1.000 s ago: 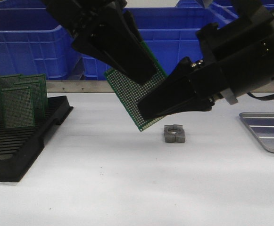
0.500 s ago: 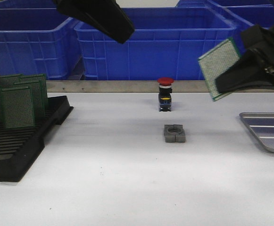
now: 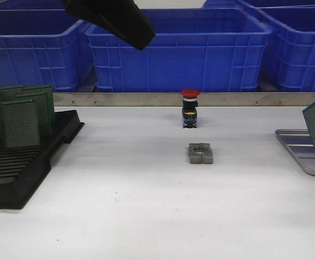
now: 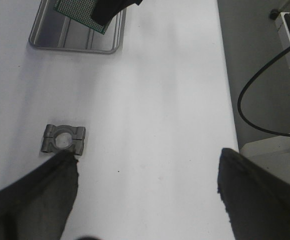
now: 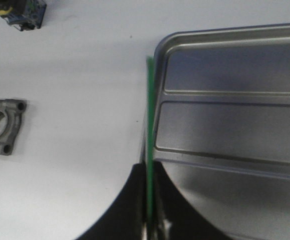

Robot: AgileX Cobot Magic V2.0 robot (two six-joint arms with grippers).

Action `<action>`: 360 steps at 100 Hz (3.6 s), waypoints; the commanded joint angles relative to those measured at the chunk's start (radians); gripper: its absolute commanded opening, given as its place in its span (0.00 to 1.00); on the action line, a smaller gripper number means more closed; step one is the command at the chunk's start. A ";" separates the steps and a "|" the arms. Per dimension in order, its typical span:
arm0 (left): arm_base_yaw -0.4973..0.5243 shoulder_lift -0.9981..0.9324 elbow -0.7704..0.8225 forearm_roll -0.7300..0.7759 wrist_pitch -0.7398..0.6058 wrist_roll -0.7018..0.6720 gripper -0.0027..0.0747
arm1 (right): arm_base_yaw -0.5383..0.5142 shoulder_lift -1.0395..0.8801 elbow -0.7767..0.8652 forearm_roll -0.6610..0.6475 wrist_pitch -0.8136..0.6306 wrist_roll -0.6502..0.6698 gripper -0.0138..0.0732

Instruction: Place circuit board on tray

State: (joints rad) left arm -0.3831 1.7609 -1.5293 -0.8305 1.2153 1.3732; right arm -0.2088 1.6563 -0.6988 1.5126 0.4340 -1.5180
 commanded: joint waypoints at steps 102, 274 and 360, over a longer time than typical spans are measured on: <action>0.141 -0.045 -0.116 0.599 0.009 -0.140 0.74 | -0.007 -0.056 -0.098 -0.065 -0.083 0.000 0.86; 0.214 0.173 -0.122 0.698 0.032 -0.142 0.01 | -0.007 -0.056 -0.098 -0.058 -0.035 0.000 0.86; -0.024 0.132 -0.249 0.232 0.062 -0.133 0.01 | 0.043 -0.277 -0.098 -0.059 0.446 -0.406 0.86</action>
State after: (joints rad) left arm -0.3667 1.9593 -1.7469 -0.5043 1.2255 1.2447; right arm -0.1896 1.4247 -0.7699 1.4167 0.7987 -1.8542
